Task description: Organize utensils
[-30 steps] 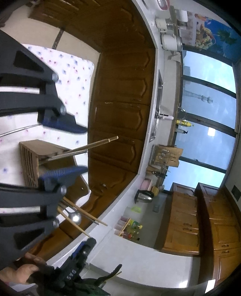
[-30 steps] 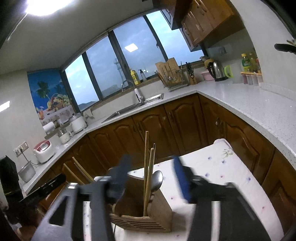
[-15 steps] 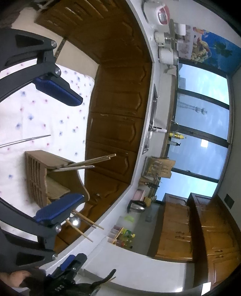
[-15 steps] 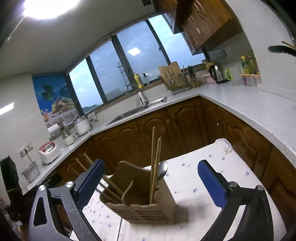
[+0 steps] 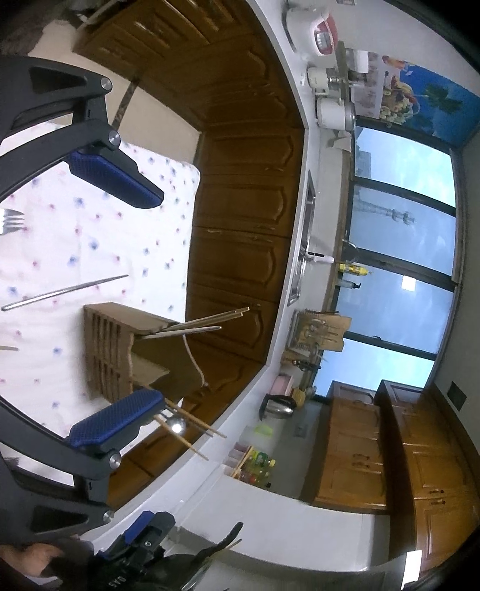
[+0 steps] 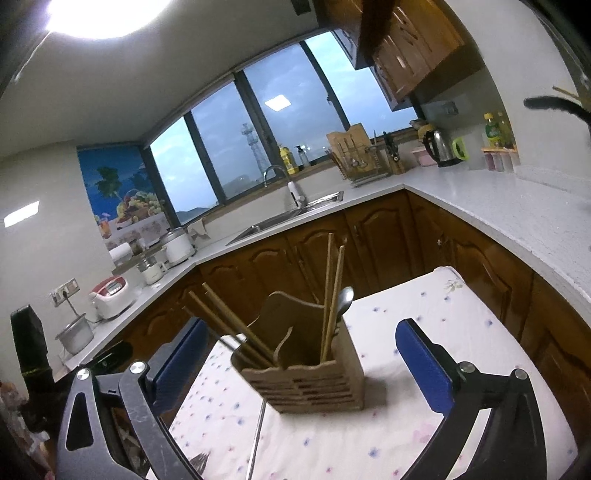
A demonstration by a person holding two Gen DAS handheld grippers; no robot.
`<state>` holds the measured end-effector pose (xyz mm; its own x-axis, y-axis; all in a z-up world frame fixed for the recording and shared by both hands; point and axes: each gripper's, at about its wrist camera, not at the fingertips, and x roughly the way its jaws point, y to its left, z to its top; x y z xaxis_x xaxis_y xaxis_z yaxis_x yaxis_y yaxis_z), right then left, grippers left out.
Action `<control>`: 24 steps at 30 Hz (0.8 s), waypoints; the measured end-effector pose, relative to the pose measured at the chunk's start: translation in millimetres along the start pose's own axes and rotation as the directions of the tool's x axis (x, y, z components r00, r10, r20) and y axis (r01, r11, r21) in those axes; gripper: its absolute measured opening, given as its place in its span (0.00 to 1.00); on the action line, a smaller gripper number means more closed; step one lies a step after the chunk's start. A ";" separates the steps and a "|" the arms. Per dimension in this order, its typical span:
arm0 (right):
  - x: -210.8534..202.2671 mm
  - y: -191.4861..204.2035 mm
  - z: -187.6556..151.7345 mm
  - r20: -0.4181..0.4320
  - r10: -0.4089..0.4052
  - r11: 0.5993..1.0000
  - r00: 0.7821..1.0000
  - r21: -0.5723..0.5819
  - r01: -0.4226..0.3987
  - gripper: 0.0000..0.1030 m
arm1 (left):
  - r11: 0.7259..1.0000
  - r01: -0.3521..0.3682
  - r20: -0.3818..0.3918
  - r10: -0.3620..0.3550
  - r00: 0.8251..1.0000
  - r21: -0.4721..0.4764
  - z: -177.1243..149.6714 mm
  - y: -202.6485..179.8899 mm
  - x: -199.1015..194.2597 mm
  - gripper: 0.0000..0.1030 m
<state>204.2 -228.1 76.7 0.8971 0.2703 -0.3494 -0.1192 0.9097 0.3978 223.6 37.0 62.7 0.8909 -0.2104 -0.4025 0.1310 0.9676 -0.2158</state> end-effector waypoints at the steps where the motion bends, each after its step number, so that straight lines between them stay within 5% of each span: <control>1: -4.4 3.3 -2.2 0.002 0.000 1.000 1.000 -0.009 0.000 0.99 | 1.000 -0.002 0.004 0.002 1.000 0.004 -1.8 1.7 -5.5 0.97; 24: -90.6 44.6 -69.2 -0.021 -0.004 0.983 1.000 -0.186 0.000 1.00 | 0.994 -0.038 -0.015 0.040 0.999 0.099 -61.9 1.6 -103.3 0.99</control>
<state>88.2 -190.2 67.3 0.8883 0.2732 -0.3692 -0.1961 0.9525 0.2329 104.8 51.7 48.9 0.8888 -0.1738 -0.4241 0.1393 0.9840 -0.1112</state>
